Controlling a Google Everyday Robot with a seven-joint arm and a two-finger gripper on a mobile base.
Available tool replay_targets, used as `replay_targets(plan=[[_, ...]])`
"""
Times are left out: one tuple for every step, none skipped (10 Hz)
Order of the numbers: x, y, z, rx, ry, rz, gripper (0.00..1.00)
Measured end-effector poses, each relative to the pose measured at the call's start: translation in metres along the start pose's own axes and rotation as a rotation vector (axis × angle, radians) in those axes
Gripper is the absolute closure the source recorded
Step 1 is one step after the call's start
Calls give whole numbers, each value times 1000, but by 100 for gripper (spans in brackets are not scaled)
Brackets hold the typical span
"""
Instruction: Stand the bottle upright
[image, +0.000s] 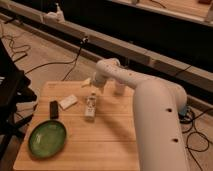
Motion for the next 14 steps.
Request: replay_targets(plan=[[-3, -3, 4, 5, 10, 15, 20], [-8, -4, 5, 3, 10, 20, 20], [-13, -3, 7, -3, 9, 24, 20], [-16, -3, 11, -8, 12, 28, 20], [-17, -2, 16, -13, 21, 30, 20], [-15, -1, 21, -14, 33, 28, 20], [-9, 1, 32, -10, 62, 20, 20], [-3, 3, 40, -5, 85, 14, 20], [-1, 4, 44, -5, 95, 11, 20], [0, 3, 45, 0, 106, 10, 21], [1, 1, 45, 8, 112, 7, 29], [0, 0, 43, 13, 112, 4, 38], [0, -3, 41, 22, 112, 1, 47], [3, -4, 41, 32, 116, -7, 58]])
